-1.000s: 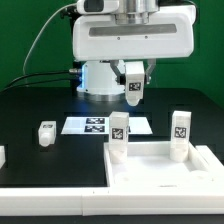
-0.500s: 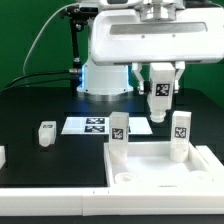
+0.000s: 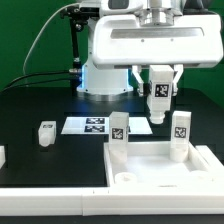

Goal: Assemble square table

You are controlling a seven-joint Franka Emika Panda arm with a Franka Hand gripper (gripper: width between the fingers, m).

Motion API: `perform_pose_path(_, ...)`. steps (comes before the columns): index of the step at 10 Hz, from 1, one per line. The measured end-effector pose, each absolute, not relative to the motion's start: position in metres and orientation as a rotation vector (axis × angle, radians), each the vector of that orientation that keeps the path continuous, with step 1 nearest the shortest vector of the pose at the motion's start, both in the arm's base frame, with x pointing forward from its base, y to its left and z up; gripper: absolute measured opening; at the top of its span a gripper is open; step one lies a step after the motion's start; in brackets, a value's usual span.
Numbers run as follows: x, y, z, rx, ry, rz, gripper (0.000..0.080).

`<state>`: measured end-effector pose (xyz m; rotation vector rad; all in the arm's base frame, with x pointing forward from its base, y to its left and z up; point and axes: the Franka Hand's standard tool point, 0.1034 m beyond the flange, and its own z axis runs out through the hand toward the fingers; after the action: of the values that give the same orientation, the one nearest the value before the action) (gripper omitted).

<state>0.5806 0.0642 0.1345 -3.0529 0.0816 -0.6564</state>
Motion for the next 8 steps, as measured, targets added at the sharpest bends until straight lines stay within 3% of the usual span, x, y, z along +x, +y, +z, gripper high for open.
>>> perform_pose_path(2,0.618,0.085,0.135,-3.045,0.048,-0.686,0.0282)
perform_pose_path(6,0.615,0.085,0.129,-3.051,0.041,-0.674,0.0282)
perform_pose_path(8,0.619,0.093,0.113,-3.060,0.023,-0.653,0.0282)
